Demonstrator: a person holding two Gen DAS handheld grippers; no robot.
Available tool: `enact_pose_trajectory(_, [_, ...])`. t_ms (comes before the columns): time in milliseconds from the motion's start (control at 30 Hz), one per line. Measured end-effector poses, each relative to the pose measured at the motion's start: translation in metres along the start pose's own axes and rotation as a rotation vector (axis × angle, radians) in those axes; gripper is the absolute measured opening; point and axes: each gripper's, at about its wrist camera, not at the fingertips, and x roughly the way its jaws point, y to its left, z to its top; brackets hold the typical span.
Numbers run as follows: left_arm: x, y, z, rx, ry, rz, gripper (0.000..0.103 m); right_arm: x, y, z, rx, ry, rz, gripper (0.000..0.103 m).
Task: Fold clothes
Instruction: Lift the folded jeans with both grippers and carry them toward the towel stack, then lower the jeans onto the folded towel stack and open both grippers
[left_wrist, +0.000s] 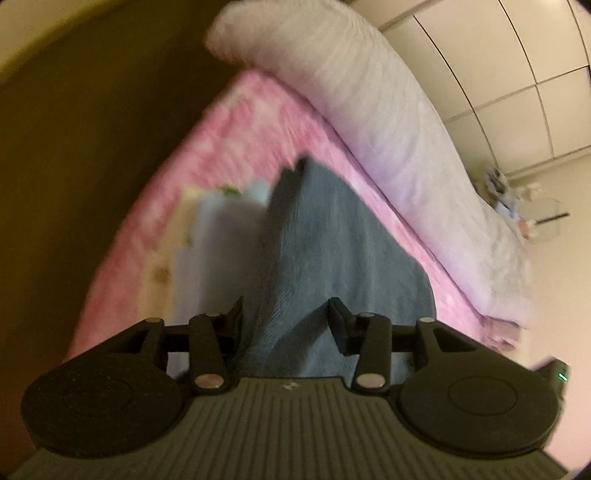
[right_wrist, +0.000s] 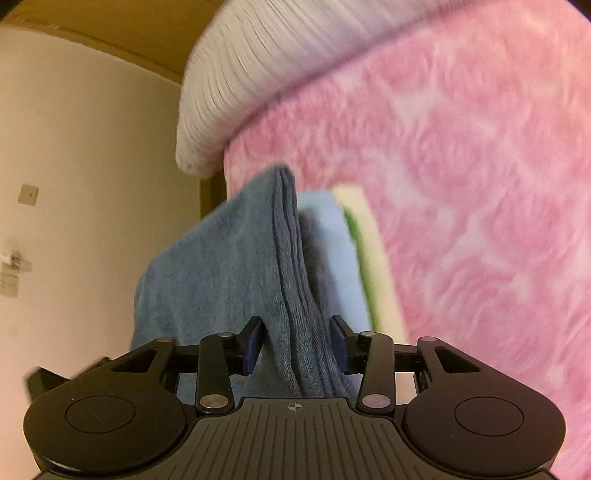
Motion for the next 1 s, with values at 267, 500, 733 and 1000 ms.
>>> enact_pose_trajectory(267, [-0.074, -0.04, -0.042, 0.242, -0.163, 0.153, 0.014, -0.062, 0.047, -0.049, -0.516, -0.161, -0.095, 0.029])
enact_pose_trajectory(500, [-0.026, -0.014, -0.084, 0.219, -0.112, 0.3, 0.001, -0.01, 0.038, -0.084, -0.599, -0.048, -0.162, 0.016])
enact_pose_trajectory(733, [-0.039, -0.019, -0.072, 0.204, -0.152, 0.346, 0.001, -0.025, 0.03, -0.077, -0.462, -0.081, -0.125, 0.017])
enact_pose_trajectory(1000, [-0.022, -0.067, -0.037, 0.321, -0.196, 0.278, 0.001, -0.025, 0.051, -0.031, -0.452, -0.193, -0.161, 0.017])
